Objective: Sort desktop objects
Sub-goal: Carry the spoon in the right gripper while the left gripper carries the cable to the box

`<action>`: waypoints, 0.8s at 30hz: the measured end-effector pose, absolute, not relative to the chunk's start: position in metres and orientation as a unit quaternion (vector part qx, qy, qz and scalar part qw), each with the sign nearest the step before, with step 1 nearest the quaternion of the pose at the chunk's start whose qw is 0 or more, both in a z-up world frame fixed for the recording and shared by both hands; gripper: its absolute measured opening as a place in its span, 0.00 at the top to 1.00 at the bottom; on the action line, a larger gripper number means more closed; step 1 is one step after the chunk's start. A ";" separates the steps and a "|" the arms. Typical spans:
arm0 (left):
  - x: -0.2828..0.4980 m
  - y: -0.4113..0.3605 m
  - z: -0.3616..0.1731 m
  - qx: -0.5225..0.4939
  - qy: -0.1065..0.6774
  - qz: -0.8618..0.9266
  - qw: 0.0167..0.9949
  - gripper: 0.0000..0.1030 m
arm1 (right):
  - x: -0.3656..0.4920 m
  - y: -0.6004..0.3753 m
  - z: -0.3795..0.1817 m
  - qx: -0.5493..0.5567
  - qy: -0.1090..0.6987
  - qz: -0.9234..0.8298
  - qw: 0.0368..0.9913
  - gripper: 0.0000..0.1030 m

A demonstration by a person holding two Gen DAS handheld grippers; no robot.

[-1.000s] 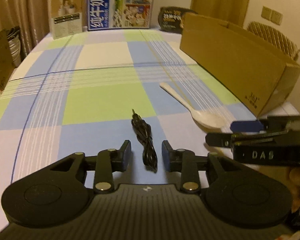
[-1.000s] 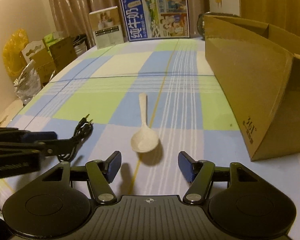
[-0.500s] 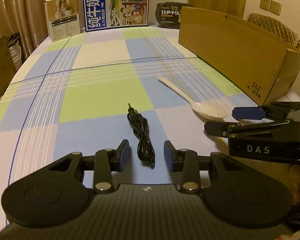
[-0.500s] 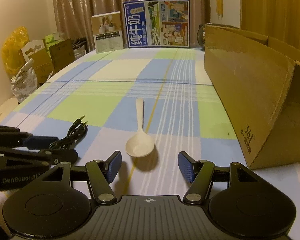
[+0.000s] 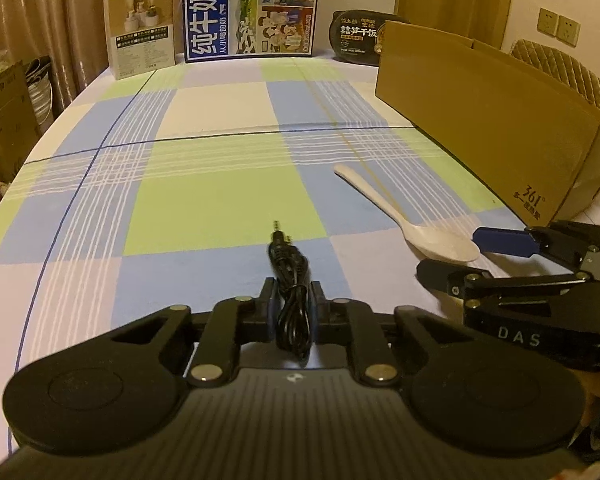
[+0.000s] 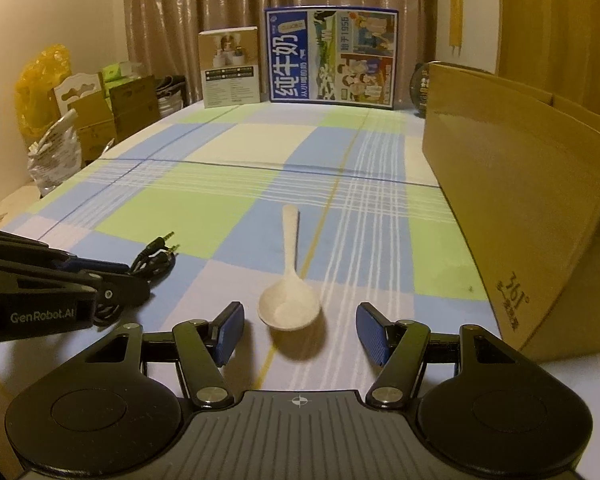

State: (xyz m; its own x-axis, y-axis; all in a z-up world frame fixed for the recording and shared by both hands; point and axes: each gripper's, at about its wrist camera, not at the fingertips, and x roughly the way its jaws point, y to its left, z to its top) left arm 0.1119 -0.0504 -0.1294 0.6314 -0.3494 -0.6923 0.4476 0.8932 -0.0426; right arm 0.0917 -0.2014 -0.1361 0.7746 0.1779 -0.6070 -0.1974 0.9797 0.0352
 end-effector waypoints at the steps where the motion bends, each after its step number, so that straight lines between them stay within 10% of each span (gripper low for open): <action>1: 0.112 -0.050 -0.129 0.066 0.369 -0.221 0.900 0.89 | 0.093 -0.200 -0.136 -0.016 0.321 0.102 0.941 0.42; 24: 0.109 -0.051 -0.131 0.061 0.364 -0.209 0.906 0.88 | 0.098 -0.191 -0.136 -0.033 0.317 0.101 0.942 0.71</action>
